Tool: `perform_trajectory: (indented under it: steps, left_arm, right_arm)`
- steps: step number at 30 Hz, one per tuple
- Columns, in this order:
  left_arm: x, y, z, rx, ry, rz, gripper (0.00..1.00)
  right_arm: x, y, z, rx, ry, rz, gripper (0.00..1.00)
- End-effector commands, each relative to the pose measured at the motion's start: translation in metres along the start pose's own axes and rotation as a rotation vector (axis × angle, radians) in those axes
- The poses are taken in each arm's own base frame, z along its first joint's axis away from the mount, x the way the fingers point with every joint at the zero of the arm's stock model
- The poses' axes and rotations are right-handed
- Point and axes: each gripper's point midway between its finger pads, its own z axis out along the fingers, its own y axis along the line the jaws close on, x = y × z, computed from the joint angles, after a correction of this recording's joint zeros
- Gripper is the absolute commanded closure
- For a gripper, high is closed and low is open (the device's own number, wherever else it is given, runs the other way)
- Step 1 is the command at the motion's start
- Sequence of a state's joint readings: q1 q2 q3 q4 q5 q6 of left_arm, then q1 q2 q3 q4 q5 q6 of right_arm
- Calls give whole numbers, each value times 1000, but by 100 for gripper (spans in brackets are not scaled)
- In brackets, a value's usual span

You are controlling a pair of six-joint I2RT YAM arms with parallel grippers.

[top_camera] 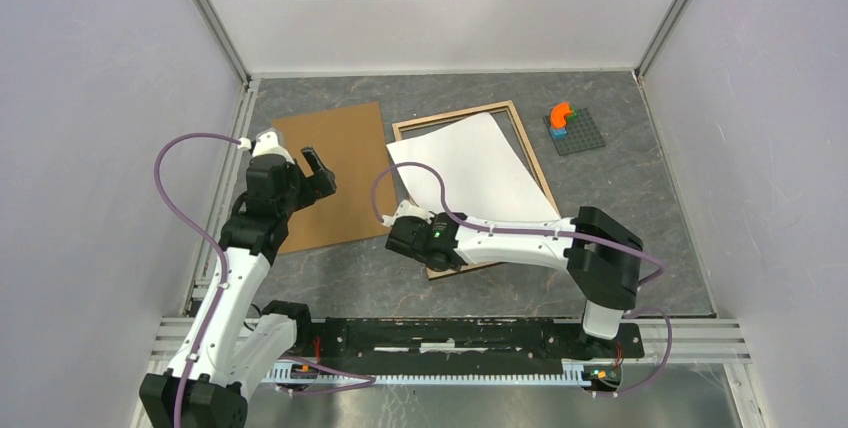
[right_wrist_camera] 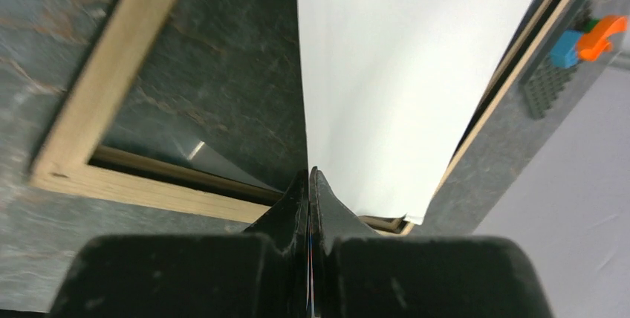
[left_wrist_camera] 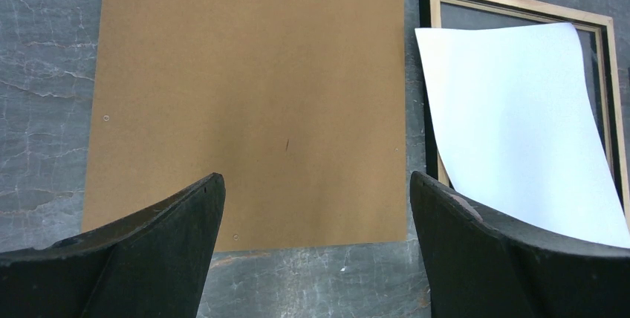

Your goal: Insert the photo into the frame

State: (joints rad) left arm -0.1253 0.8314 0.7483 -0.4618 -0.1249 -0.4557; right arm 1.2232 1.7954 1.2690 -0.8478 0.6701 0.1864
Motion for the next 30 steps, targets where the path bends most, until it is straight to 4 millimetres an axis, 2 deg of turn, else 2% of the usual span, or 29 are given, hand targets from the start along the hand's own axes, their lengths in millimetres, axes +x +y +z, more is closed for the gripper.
perform_trajectory:
  steps: [1,6,13,17,22,30]
  left_arm:
    - [-18,-3,-1,4,-44,20,0]
    - [-17,-4,-1,8,-37,24,0]
    - [-15,-8,1,27,-22,22,0]
    - [-15,-8,1,28,-22,21,0]
    - [-14,-9,2,31,-19,22,0]
    - [-12,-9,3,32,-12,18,0]
  right_arm:
    - [-29,7,-6,-10,-7,186,100]
    - [-24,5,-11,21,16,325,100]
    - [2,-7,6,96,86,356,100]
    - [4,-9,7,95,73,392,100]
    - [-4,-15,13,121,70,412,100]
    - [-52,-23,11,105,1,452,100]
